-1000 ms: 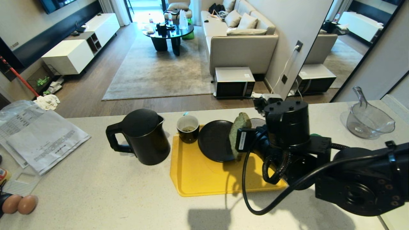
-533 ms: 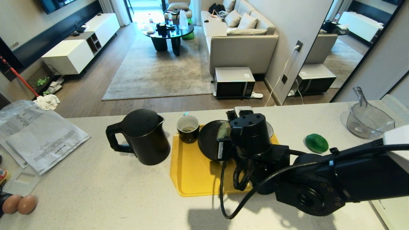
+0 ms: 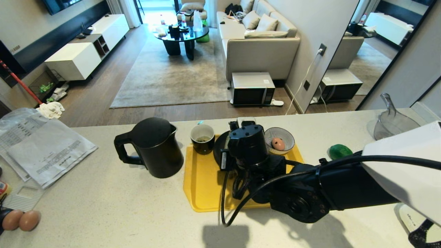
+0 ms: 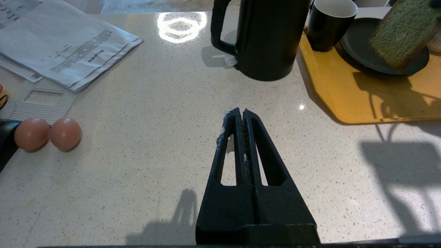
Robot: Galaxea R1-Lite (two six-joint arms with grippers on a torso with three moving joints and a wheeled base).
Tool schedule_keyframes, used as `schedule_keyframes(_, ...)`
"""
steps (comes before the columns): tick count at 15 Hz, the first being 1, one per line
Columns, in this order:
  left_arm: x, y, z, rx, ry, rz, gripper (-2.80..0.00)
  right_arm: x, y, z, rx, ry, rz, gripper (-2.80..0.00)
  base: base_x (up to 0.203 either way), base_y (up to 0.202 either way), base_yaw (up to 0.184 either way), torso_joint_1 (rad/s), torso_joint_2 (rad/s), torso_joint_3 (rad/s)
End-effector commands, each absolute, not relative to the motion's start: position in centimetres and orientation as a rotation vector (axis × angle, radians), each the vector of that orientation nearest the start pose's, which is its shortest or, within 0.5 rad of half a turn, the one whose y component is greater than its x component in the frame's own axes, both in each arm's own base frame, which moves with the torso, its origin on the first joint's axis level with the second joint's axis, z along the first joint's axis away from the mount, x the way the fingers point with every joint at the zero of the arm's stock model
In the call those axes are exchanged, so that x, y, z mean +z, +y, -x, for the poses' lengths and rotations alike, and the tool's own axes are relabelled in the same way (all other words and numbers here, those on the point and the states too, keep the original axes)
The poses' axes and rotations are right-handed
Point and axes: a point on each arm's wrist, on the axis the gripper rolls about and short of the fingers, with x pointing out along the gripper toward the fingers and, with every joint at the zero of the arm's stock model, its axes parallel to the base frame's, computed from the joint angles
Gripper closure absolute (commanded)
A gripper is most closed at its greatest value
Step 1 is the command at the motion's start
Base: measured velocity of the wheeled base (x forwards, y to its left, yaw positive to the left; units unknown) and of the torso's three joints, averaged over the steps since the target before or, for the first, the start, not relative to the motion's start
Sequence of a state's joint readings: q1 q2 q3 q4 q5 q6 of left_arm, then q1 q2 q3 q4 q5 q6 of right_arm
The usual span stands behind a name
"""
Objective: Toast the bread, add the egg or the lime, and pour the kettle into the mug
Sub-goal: Put the baked bread on a plate
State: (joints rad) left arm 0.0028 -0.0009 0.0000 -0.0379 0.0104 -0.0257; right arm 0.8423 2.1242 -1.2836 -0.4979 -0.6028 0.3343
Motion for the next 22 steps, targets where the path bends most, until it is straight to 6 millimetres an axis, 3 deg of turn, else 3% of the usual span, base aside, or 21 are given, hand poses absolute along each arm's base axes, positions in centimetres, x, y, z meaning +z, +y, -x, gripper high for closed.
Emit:
schedule_keyframes(1,7.6,0.0,2.2,0.013,-0.028,0.026,0.0,13.7,31.4,-29.7,0.188,0.29,-0.107,0.0,0.0,0.0,0.0,0.0,0.0,0.0)
schedule_keyframes(12,7.6,0.0,2.2,0.013,-0.028,0.026,0.0,11.6,32.1,-30.8,0.177,0.314,-0.088,0.0,0.0,0.0,0.0,0.0,0.0,0.0)
schedule_keyframes(22,7.6,0.0,2.2,0.013,-0.028,0.026,0.0,10.7,29.9,-32.7,0.099,0.331,-0.074,0.0,0.0,0.0,0.0,0.0,0.0,0.0)
